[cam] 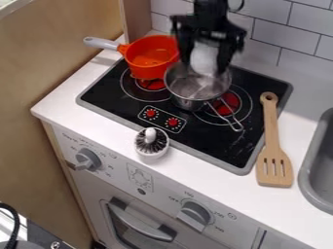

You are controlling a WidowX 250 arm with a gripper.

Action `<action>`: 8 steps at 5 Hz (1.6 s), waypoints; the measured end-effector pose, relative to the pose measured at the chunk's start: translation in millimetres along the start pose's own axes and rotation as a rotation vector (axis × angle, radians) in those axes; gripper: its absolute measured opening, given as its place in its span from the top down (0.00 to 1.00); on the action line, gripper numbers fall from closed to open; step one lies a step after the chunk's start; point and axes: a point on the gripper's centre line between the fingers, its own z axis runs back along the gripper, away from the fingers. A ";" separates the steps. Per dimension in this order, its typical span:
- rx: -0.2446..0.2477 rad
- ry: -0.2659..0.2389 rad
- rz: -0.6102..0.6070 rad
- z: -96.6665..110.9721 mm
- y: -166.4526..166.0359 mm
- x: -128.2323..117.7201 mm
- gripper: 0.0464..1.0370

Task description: Pick up the egg from the silver pot at the and put on the red pot

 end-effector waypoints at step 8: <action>0.059 -0.062 -0.197 -10.4 78.8 9.2 0.04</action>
